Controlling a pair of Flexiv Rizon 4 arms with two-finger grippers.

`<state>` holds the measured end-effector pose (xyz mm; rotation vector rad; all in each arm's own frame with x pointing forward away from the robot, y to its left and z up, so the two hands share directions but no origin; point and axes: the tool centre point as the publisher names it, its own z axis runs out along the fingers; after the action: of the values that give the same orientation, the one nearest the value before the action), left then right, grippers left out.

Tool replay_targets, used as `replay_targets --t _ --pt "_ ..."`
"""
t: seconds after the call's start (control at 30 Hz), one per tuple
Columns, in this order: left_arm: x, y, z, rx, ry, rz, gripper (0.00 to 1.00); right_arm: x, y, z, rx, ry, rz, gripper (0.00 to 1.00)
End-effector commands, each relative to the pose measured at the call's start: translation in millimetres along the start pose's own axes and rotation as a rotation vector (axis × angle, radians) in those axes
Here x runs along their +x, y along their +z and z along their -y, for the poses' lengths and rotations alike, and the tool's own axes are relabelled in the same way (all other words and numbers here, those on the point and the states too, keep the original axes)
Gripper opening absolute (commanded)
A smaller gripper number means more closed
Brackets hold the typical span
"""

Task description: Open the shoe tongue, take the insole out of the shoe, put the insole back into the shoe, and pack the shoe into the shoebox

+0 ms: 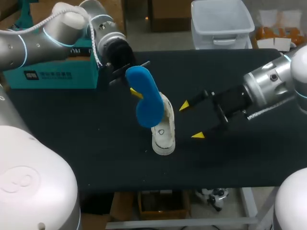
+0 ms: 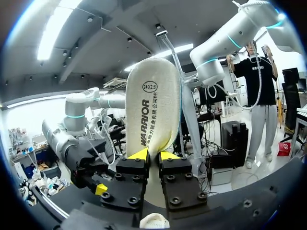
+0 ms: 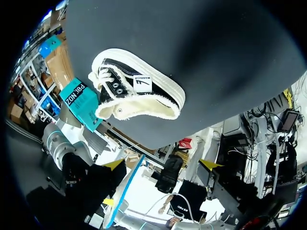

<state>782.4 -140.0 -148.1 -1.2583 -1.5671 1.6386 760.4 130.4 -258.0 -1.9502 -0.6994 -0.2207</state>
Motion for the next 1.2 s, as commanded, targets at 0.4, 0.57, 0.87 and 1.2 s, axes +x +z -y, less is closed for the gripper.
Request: replay_targets --t 0.4,0.57,0.87,1.2 --pt "1.3 20.5 -31.2 -0.242 0.127 -0.047 0.00 5.8 29.2 -18.6 0.080 0.082 -0.049 1.00" --pt "-0.6 25.9 -40.1 -0.279 0.169 -0.054 0.00 2.2 38.3 -21.9 0.096 0.105 -0.064 1.00" --pt "0.0 38.0 -58.6 -0.362 0.192 -0.081 0.00 3.5 52.0 -25.0 0.183 0.085 -0.120 0.49" --pt "4.2 37.2 -73.9 -0.391 0.234 -0.089 0.00 11.8 62.1 -29.7 0.232 0.065 -0.149 0.47"
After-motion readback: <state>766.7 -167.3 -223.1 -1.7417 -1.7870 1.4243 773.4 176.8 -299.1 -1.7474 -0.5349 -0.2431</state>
